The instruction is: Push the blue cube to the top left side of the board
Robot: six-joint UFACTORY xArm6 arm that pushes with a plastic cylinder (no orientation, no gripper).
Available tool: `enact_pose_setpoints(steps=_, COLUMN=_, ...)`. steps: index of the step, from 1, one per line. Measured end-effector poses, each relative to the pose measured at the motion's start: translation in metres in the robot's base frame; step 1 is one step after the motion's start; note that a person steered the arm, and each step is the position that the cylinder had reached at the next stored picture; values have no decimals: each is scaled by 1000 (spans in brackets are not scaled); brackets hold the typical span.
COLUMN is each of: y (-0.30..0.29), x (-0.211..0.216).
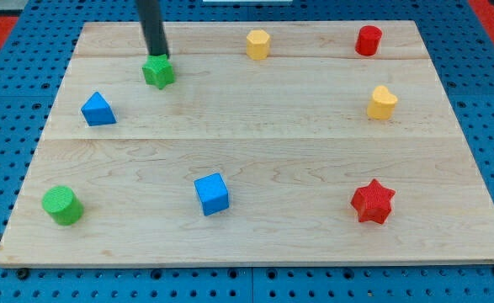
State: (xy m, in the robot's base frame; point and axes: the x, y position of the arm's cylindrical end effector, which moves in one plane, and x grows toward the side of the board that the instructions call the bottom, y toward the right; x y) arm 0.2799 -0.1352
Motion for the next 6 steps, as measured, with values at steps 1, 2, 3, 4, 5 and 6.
enact_pose_setpoints(steps=1, y=-64, x=-8)
enact_pose_setpoints(steps=2, y=-14, x=47)
enact_pose_setpoints(steps=3, y=84, x=52)
enact_pose_setpoints(steps=4, y=93, x=70)
enact_pose_setpoints(steps=5, y=113, x=134)
enact_pose_setpoints(steps=6, y=128, x=197)
